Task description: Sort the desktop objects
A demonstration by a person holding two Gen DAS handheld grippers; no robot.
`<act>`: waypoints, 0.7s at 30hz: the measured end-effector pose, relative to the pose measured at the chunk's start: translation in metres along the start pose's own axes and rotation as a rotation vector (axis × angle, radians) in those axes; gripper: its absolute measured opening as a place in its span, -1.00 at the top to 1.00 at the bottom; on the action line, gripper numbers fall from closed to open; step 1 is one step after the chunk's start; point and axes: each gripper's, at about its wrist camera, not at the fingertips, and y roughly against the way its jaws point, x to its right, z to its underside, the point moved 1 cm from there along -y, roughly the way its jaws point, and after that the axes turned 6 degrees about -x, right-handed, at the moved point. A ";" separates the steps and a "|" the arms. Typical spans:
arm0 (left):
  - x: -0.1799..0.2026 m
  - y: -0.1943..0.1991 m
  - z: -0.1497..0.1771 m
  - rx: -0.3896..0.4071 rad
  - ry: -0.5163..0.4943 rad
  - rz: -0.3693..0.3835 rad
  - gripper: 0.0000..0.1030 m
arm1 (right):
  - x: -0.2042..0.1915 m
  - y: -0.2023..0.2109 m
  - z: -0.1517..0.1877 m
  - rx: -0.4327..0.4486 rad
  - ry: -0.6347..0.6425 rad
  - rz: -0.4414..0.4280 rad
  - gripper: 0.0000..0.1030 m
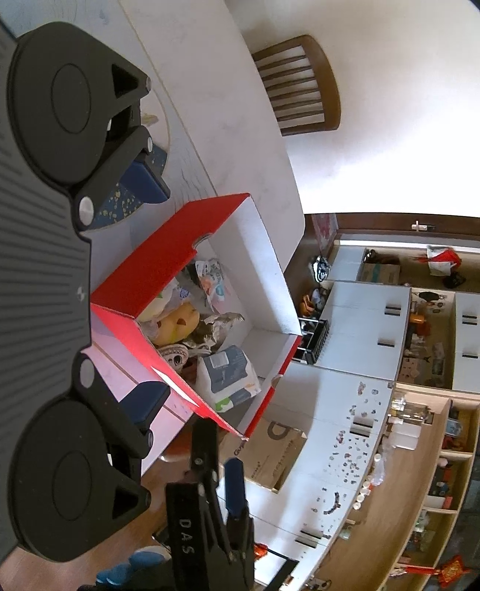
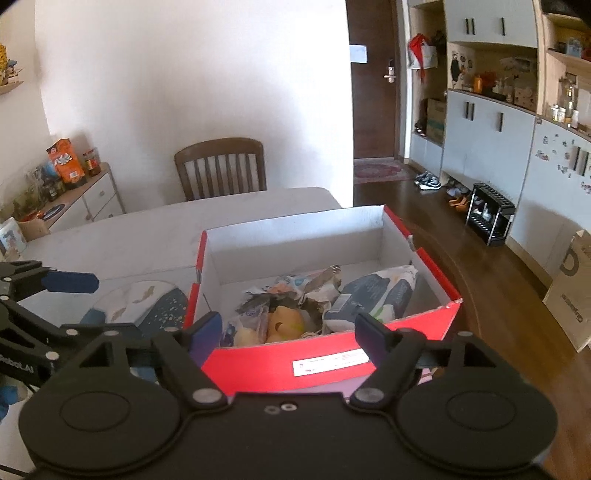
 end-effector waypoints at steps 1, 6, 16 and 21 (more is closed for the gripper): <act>0.000 0.000 0.000 0.000 0.000 0.000 -1.00 | 0.000 0.001 0.001 0.010 -0.002 0.005 -0.56; 0.003 -0.001 0.001 -0.007 0.001 -0.001 -1.00 | 0.000 0.007 0.008 0.067 0.013 0.034 -0.59; 0.009 -0.005 0.003 -0.031 -0.023 -0.020 -1.00 | 0.001 0.009 0.011 0.035 -0.002 0.031 -0.59; 0.006 -0.008 0.003 -0.048 0.005 -0.013 -1.00 | 0.001 0.009 0.013 0.026 -0.008 0.032 -0.59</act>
